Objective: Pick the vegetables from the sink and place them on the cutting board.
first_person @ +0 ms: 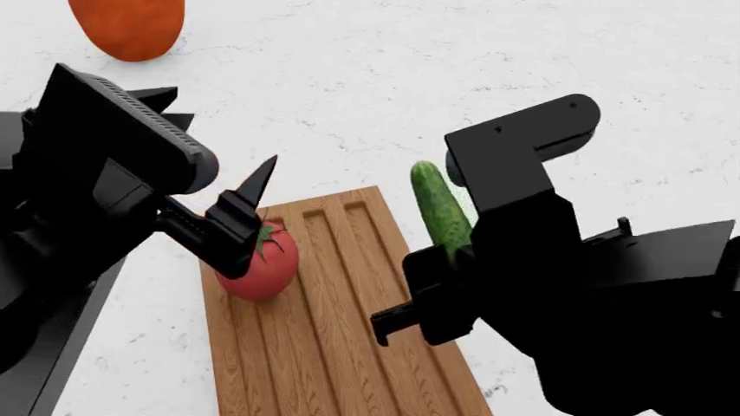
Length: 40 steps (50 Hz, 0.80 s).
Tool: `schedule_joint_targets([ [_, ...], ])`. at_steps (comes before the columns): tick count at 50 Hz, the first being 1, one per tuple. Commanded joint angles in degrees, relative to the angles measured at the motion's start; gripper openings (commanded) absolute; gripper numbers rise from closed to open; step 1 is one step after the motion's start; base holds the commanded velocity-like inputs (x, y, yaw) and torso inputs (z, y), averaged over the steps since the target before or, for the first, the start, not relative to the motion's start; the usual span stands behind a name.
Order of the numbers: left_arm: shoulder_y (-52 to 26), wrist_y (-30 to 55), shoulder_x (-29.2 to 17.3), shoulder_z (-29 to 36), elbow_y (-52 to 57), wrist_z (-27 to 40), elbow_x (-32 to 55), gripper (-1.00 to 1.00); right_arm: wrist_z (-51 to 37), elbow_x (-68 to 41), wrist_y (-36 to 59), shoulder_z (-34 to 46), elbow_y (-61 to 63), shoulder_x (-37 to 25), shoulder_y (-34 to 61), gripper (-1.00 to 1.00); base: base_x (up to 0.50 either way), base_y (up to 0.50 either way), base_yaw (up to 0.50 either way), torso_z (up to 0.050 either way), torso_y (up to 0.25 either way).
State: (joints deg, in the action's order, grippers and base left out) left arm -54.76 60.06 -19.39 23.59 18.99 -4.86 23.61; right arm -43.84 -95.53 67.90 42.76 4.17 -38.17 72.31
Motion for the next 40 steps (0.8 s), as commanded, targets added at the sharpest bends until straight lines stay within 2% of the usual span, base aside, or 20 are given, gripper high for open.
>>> schedule_joint_targets([
  [1, 1.28, -2.92, 0.69, -3.84, 1.83, 0.15, -0.69, 1.0, 2.67, -3.76, 5.88, 0.9, -12.12, 7.3, 7.85, -1.0, 0.0, 0.0, 0.0, 0.0, 0.0],
  [15, 2.62, -3.1, 0.35, -5.05, 3.22, 1.17, -0.2, 1.0, 5.64, -3.06, 6.28, 4.03, -16.84, 10.8, 5.95, -1.0, 0.0, 0.0, 0.0, 0.0, 0.0],
  [40, 3.57, -3.64, -0.28, -5.06, 3.36, 1.75, 0.06, 1.0, 4.88, -5.66, 5.3, 5.13, -17.9, 11.04, 2.29, -1.0, 0.0, 0.0, 0.0, 0.0, 0.0],
])
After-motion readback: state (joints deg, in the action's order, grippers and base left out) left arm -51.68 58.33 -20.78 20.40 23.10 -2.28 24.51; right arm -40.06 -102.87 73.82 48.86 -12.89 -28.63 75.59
